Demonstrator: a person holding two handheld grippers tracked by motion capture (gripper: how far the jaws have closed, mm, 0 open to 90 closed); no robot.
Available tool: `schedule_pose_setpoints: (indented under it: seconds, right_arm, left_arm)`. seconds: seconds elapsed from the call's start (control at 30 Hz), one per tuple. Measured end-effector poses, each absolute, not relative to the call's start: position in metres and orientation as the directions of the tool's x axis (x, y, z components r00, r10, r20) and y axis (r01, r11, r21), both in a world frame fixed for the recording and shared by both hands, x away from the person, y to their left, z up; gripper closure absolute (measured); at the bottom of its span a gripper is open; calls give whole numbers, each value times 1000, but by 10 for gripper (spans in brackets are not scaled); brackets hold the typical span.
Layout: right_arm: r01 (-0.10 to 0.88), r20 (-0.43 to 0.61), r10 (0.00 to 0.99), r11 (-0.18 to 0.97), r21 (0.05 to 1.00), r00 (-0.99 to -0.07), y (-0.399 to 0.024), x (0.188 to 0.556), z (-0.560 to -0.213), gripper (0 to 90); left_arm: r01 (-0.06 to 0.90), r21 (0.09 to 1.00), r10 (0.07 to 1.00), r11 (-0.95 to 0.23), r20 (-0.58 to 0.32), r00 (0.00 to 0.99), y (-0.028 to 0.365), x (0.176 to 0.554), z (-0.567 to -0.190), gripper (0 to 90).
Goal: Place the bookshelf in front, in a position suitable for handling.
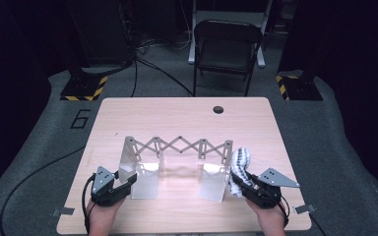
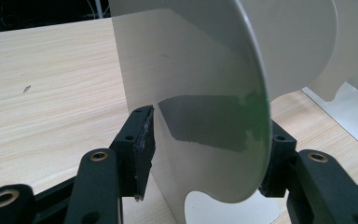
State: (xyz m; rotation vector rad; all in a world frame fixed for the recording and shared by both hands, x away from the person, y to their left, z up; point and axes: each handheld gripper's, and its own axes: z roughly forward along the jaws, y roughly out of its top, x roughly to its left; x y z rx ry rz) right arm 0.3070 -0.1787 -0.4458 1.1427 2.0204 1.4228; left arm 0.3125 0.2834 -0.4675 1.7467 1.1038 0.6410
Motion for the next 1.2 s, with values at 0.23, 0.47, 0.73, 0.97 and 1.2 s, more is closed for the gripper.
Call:
schedule_pose_setpoints:
  seconds: [0.23, 0.47, 0.73, 0.97, 1.2]
  right_arm:
    - [516, 152, 814, 200, 833, -560, -172, 300, -498, 652]
    - [357, 133, 793, 111, 928, -594, -177, 290, -438, 651]
    - [393, 141, 793, 133, 910, -593, -173, 293, -455, 649]
    - [503, 135, 796, 231, 833, -590, -165, 296, -498, 649]
    - [498, 160, 801, 189, 846, -576, -168, 296, -490, 648]
  left_arm:
    - [401, 904, 889, -152, -52, 455, 283, 313, -468, 470]
    - [400, 904, 889, -154, -50, 456, 282, 313, -469, 470]
    - [395, 906, 889, -151, -50, 455, 283, 313, -469, 471]
    - [399, 905, 889, -151, -52, 455, 282, 314, -469, 470]
    - [395, 906, 891, -150, -49, 452, 283, 313, -469, 468]
